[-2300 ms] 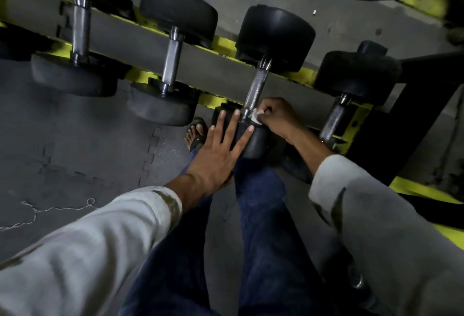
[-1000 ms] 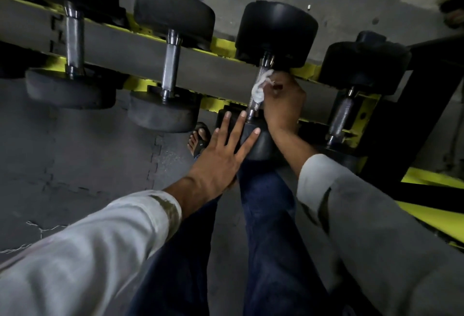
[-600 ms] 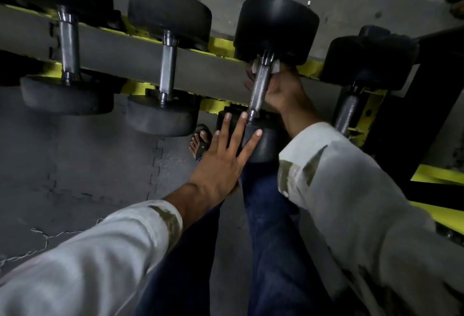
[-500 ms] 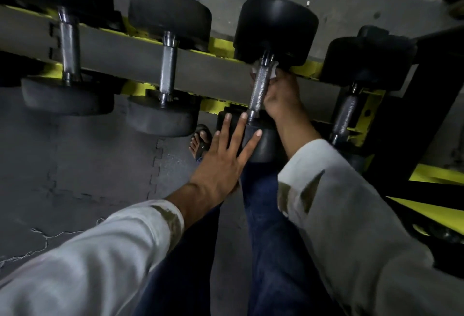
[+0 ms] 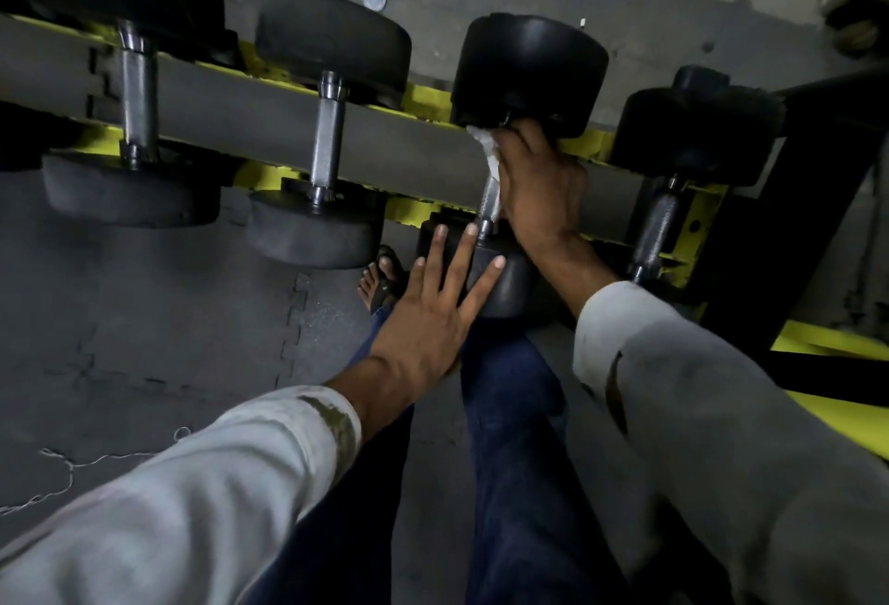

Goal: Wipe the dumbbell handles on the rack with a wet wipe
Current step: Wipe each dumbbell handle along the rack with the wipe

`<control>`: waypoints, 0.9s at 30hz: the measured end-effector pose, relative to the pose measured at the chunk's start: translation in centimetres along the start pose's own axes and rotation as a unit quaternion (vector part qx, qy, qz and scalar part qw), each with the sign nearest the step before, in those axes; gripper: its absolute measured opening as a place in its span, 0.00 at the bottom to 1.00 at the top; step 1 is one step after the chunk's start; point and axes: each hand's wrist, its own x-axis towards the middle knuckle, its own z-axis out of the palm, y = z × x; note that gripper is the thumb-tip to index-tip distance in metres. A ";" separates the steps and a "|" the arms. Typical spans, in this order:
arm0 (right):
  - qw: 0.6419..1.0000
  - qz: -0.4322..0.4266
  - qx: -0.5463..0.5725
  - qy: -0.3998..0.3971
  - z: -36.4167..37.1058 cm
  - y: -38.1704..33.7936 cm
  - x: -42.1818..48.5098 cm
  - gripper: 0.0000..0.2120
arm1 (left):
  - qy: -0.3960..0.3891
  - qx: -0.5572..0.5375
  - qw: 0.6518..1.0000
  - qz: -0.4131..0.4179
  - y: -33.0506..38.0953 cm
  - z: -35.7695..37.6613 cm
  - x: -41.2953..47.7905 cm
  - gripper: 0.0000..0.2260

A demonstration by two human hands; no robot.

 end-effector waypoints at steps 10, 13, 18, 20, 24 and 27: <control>0.942 -0.203 0.083 -0.254 -4.1 0.6 -1.8 0.07 | 0.009 -0.021 1.000 0.014 -0.4 -1.8 -0.5 0.40; 0.948 -0.154 0.134 -0.245 -4.9 2.0 -3.0 0.08 | 0.030 -0.016 0.999 0.023 -0.4 -1.7 -0.4 0.44; 0.962 -0.002 0.208 -0.176 -6.3 7.7 -7.3 0.10 | 0.070 0.006 0.993 0.094 1.4 -2.2 0.3 0.44; 0.965 0.021 0.211 -0.154 -7.3 10.2 -8.4 0.10 | 0.076 -0.017 0.990 0.119 3.1 -2.6 0.9 0.45; 0.974 0.016 0.182 -0.132 -9.3 14.4 -9.3 0.12 | 0.059 -0.033 0.986 0.150 7.9 -3.2 2.4 0.47; 0.976 -0.036 0.136 -0.164 -9.5 17.2 -8.5 0.13 | 0.033 -0.045 0.986 0.160 11.7 -3.3 4.0 0.47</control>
